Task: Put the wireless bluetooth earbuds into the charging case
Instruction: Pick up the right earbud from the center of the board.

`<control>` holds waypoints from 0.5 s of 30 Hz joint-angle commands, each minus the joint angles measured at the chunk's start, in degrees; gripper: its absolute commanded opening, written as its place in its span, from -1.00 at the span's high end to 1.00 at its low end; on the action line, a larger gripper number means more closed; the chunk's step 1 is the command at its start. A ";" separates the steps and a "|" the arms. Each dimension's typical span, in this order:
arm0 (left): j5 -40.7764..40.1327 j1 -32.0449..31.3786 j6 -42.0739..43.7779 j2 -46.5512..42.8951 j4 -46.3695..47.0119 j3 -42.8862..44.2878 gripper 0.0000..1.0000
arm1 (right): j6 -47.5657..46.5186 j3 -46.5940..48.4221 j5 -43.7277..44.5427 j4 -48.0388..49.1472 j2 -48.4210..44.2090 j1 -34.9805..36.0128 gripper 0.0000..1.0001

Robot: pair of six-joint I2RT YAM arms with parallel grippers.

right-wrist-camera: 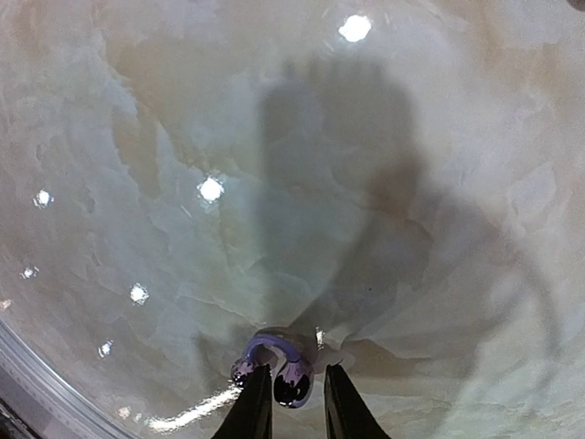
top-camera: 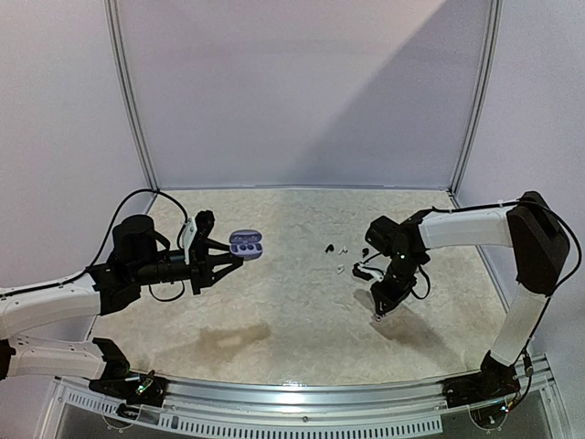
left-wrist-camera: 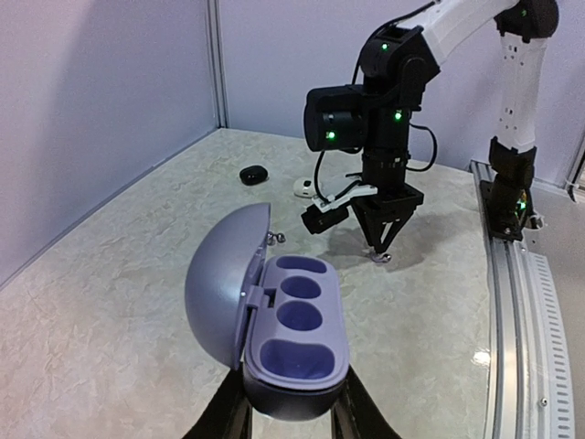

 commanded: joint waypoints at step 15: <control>-0.59 -0.75 0.38 -1.28 1.25 -1.36 1.00 | 2.24 -0.05 1.70 -1.43 2.27 0.94 0.74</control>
